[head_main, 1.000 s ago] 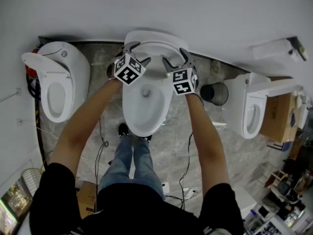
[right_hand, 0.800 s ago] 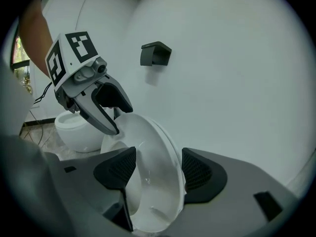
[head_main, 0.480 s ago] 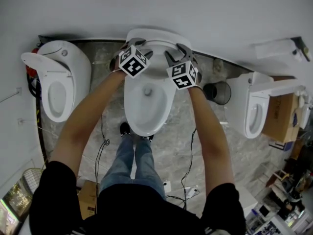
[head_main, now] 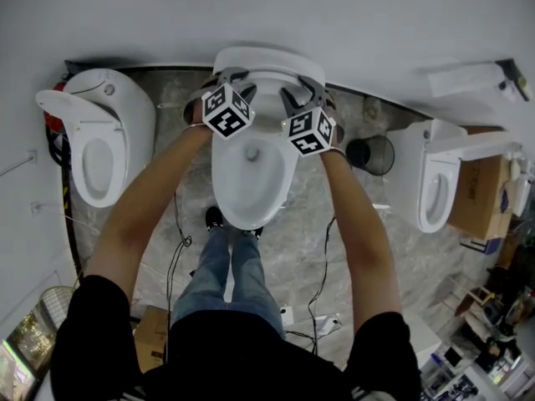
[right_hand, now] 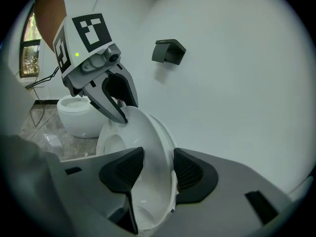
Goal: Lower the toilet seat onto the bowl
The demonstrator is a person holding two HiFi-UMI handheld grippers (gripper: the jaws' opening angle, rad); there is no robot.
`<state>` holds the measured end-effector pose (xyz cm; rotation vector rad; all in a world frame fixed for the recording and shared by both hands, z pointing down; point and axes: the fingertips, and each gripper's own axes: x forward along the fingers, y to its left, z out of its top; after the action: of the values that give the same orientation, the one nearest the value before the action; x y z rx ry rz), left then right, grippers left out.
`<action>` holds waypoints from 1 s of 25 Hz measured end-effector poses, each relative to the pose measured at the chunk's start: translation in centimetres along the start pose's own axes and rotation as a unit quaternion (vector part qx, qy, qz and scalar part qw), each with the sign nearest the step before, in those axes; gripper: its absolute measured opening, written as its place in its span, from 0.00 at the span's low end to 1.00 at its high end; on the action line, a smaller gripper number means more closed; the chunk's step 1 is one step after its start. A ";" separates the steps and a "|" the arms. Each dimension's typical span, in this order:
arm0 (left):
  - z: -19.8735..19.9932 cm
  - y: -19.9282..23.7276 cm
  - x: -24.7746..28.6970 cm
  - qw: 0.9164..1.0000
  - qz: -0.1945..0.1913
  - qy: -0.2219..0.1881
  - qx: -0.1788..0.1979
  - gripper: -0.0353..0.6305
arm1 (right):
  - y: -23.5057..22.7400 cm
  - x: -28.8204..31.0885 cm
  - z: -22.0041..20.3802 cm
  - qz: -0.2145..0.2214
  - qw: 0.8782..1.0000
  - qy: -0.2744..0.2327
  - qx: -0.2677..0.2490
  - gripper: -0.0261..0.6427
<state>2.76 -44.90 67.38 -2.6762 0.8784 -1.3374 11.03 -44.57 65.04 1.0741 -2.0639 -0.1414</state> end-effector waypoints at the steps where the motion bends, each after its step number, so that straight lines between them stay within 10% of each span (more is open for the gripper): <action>1: 0.0 -0.1 -0.2 1.000 0.003 0.000 0.000 0.28 | 0.2 -0.2 0.0 -0.001 1.000 0.001 -0.001 0.35; 25: -2.6 -7.8 -6.3 0.999 -0.011 0.015 0.043 0.24 | 6.9 -8.4 -1.1 0.007 0.998 0.004 -0.056 0.26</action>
<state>1.51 -34.61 66.48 -2.6156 0.7787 -1.3884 10.09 -33.75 63.72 0.9908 -2.0311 -0.2433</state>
